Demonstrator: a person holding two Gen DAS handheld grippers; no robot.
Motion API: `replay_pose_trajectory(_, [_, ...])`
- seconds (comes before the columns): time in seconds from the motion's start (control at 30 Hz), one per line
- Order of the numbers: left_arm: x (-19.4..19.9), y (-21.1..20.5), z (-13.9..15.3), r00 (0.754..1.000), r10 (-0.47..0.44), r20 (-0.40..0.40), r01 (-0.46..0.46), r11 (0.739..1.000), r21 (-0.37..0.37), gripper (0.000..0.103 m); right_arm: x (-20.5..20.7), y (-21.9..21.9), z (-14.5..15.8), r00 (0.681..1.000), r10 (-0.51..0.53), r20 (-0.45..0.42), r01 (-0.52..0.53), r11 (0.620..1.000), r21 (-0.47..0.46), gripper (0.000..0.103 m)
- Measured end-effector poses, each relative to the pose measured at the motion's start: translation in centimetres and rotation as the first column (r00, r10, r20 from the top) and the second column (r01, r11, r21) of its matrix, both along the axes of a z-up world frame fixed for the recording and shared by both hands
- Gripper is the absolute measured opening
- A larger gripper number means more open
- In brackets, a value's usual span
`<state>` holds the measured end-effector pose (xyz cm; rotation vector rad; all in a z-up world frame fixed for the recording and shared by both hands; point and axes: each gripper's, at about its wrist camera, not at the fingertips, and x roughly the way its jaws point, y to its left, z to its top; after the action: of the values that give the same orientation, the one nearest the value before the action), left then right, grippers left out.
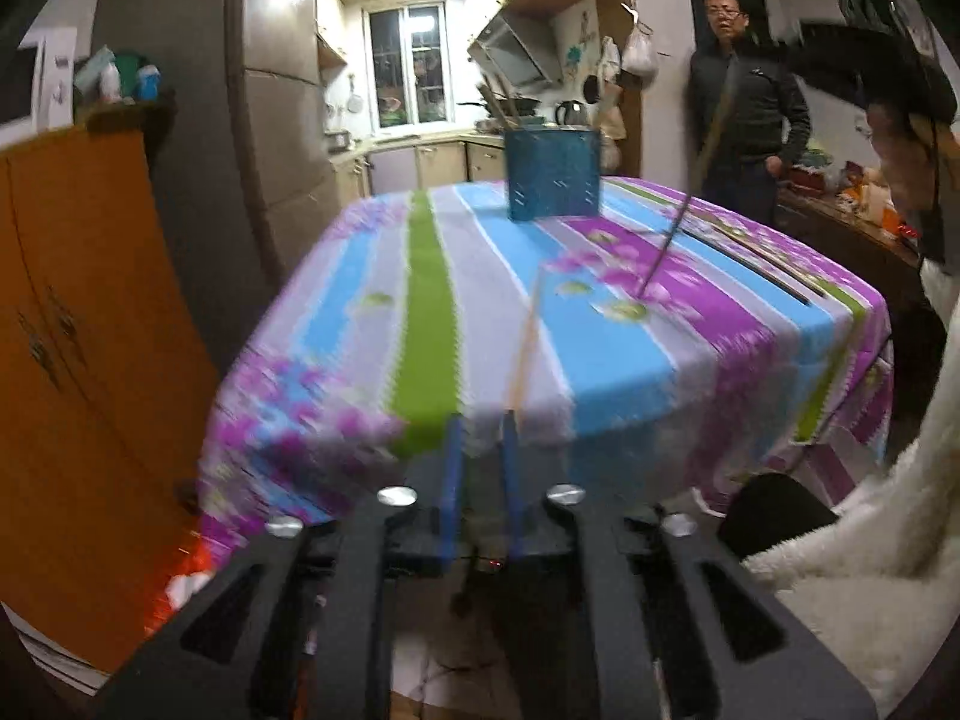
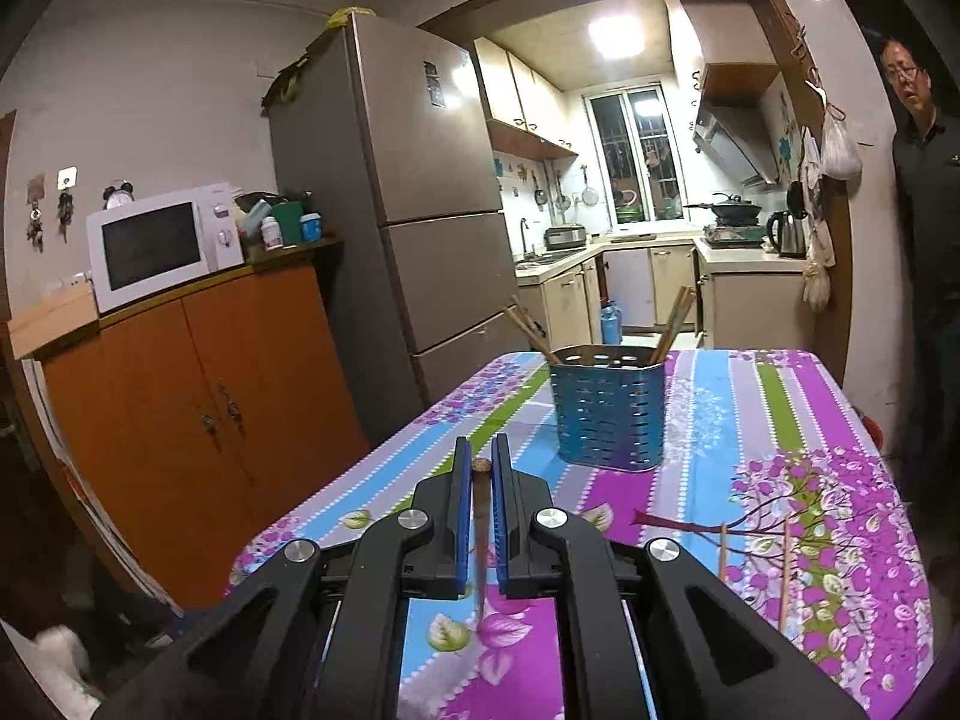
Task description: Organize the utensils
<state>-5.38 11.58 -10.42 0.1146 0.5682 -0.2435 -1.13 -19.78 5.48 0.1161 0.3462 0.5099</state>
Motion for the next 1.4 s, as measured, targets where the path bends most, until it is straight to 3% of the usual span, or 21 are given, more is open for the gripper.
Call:
replay_pose_trajectory(0.03, [0.0, -0.2, -0.5, 1.0, -0.012, 0.016, 0.012, 1.0, -0.003, 0.037, -0.5, 0.3, 0.2, 1.0, 0.001, 0.012, -0.001, 1.0, -0.013, 0.008])
replay_pose_trajectory(0.07, [0.0, -0.4, -0.9, 0.999, -0.015, 0.038, 0.015, 1.0, 0.008, 0.041, -1.1, 0.4, 0.5, 1.0, 0.002, 0.021, -0.002, 1.0, -0.02, 0.008])
replay_pose_trajectory(0.4, [1.5, -0.7, -2.7, 0.998, -0.003, 0.069, 0.002, 1.0, 0.024, 0.04, -3.5, 0.7, 1.4, 0.999, -0.016, 0.034, 0.017, 0.999, -0.029, 0.008])
replay_pose_trajectory(0.83, [2.6, 0.0, -3.7, 0.999, 0.005, 0.05, -0.002, 0.998, -0.062, 0.017, -3.3, 1.9, 1.1, 1.0, -0.008, 0.025, 0.009, 0.999, -0.05, 0.008])
replay_pose_trajectory(1.4, [2.6, 0.6, -3.1, 0.995, 0.031, 0.092, -0.02, 0.992, -0.125, 0.008, -3.4, 1.8, 0.7, 1.0, -0.009, 0.014, 0.009, 0.998, -0.056, 0.008])
